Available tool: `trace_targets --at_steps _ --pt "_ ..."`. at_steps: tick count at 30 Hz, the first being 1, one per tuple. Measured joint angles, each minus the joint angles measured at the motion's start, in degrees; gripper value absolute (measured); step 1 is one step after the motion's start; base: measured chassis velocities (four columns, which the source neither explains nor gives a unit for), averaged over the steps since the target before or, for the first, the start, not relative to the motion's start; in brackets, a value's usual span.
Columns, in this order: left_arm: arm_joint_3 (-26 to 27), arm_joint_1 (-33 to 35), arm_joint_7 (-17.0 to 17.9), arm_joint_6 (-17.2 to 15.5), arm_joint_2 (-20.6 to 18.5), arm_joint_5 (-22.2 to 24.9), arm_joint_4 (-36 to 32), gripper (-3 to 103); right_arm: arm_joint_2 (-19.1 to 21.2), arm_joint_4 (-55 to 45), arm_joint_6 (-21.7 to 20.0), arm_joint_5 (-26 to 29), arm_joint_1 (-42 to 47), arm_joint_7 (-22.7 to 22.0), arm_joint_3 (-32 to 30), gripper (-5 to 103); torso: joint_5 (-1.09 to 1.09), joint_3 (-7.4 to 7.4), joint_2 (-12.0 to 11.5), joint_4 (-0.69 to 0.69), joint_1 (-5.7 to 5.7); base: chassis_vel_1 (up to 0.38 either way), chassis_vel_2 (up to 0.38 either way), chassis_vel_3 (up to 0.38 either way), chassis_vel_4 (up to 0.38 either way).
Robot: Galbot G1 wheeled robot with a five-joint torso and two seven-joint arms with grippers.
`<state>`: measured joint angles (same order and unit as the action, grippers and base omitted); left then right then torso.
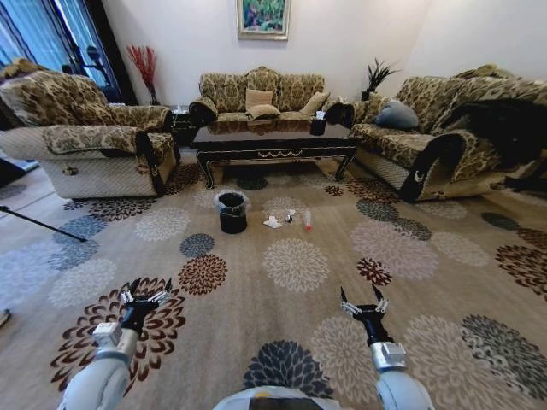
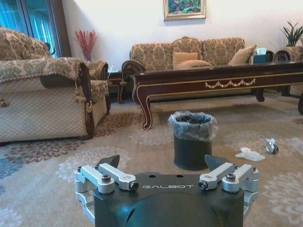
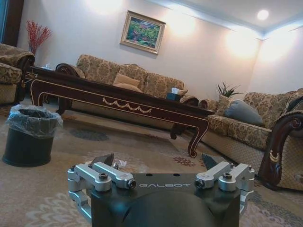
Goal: Move to the front of the table and pick up the trash from the floor, then place it into the trash bin.
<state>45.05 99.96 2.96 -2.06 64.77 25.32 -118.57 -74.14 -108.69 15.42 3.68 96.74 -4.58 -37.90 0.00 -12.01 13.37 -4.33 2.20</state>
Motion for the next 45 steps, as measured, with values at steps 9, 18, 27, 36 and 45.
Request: trace_targets --at_steps 9,18,27,36,45 --pt "0.0 0.2 -0.1 0.1 0.1 -0.1 0.0 100 -0.1 0.0 0.0 -0.1 0.1 -0.1 0.2 100 0.00 1.35 -2.0 0.00 -0.65 0.000 0.000 0.000 0.000" --pt "-0.5 0.5 0.0 -0.3 0.3 -1.1 0.0 100 -0.1 -0.2 0.0 -0.5 0.9 -0.6 -0.2 100 0.00 2.79 -3.9 0.00 -1.14 0.000 0.000 0.000 0.000" --pt "-0.7 0.2 0.0 -0.5 0.3 -1.2 -0.5 100 0.1 -1.0 -0.2 -0.3 1.3 -0.8 -0.9 100 0.00 4.38 -5.9 0.00 -1.51 0.000 0.000 0.000 0.000" --pt "-0.3 0.7 0.0 -0.3 0.0 -0.9 -0.6 100 0.3 -1.6 -0.3 -0.3 1.8 -0.9 -1.2 100 0.00 6.14 -8.1 -0.01 -1.93 0.000 0.000 0.000 0.000" --pt "-0.4 0.7 0.0 -0.3 0.2 -1.0 -0.8 100 0.2 -1.4 -0.5 -0.8 1.8 -1.3 -1.1 100 0.00 7.80 -10.0 -0.01 -2.18 0.000 0.000 0.000 0.000"
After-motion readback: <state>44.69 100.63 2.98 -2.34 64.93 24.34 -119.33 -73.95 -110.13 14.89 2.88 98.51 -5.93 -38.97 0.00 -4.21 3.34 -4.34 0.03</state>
